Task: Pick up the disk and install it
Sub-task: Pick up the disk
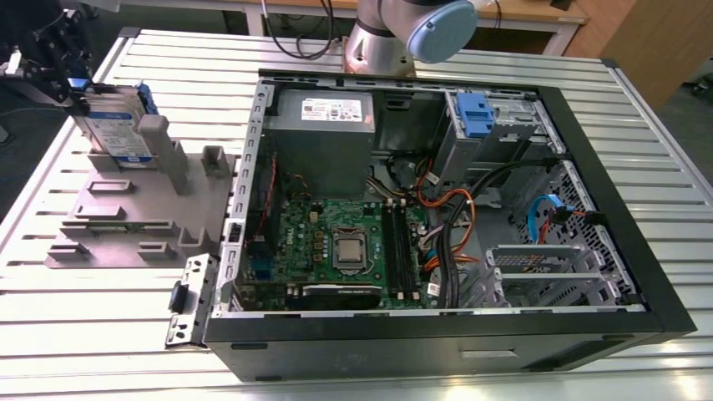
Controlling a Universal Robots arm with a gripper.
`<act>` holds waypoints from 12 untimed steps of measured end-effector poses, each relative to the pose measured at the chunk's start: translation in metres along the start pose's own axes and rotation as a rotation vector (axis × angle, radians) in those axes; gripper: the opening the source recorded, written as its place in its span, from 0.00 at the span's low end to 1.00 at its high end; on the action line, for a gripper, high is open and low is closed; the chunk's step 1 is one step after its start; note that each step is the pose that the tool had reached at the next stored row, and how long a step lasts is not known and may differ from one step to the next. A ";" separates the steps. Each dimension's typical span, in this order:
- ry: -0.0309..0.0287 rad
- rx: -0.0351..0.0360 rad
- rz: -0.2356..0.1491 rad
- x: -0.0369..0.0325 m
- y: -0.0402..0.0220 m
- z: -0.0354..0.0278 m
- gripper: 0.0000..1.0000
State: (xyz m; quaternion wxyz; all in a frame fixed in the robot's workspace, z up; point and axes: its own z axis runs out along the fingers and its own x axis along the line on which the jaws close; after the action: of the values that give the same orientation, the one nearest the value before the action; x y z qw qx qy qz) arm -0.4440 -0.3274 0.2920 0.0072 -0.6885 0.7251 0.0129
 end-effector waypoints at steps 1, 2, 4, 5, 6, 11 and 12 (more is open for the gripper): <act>0.0000 0.0001 0.000 0.0000 0.0000 0.0006 0.47; 0.0001 -0.0001 0.000 0.0000 0.0000 0.0012 0.47; 0.0000 0.0000 0.000 0.0000 0.0000 0.0024 0.47; 0.0001 -0.0001 0.000 0.0001 0.0000 0.0030 0.47; 0.0001 0.0000 0.000 0.0001 0.0000 0.0036 0.47; 0.0004 -0.0003 0.000 0.0001 0.0000 0.0055 0.47; 0.0004 -0.0003 0.000 0.0001 0.0000 0.0056 0.47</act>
State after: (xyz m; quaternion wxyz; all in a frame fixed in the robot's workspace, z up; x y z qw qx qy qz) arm -0.4440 -0.3274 0.2865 0.0069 -0.6884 0.7252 0.0128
